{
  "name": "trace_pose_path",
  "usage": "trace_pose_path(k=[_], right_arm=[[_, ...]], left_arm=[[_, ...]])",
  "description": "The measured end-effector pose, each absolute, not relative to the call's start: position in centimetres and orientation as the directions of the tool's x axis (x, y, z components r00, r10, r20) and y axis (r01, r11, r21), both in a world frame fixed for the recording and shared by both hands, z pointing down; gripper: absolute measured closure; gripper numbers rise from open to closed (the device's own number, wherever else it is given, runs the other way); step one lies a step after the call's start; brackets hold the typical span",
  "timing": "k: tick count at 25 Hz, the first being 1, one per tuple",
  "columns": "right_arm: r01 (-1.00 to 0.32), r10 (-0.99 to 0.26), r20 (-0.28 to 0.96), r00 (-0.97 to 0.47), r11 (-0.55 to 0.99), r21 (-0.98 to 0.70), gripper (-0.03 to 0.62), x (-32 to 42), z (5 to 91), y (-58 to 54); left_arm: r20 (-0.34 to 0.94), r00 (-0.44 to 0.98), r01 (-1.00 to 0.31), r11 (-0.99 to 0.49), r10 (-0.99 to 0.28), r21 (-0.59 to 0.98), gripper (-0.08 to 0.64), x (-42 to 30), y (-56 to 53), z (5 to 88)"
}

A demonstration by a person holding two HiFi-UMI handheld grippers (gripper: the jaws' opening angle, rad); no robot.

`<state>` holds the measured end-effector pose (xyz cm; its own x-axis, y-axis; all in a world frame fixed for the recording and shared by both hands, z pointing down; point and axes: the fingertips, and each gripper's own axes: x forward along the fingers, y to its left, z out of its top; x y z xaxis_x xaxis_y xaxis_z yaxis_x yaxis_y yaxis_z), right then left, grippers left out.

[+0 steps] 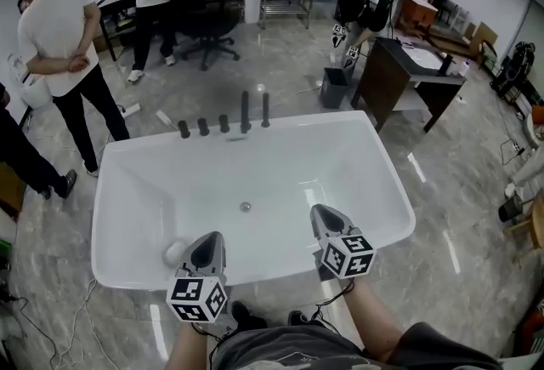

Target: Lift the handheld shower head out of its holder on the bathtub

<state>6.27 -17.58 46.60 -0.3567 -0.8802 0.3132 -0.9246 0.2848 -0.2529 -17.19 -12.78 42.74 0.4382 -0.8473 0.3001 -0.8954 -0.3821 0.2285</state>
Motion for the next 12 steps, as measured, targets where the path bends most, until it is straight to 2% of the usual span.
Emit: trace_pose_path(k=[12], right_arm=[[-0.968,-0.914,0.359,-0.189,0.111,-0.227,0.556,2.5,47.1,-20.8]], left_arm=[[0.292,0.552,-0.829,-0.475,-0.781,0.295,0.543,-23.6,-19.6,44.1]])
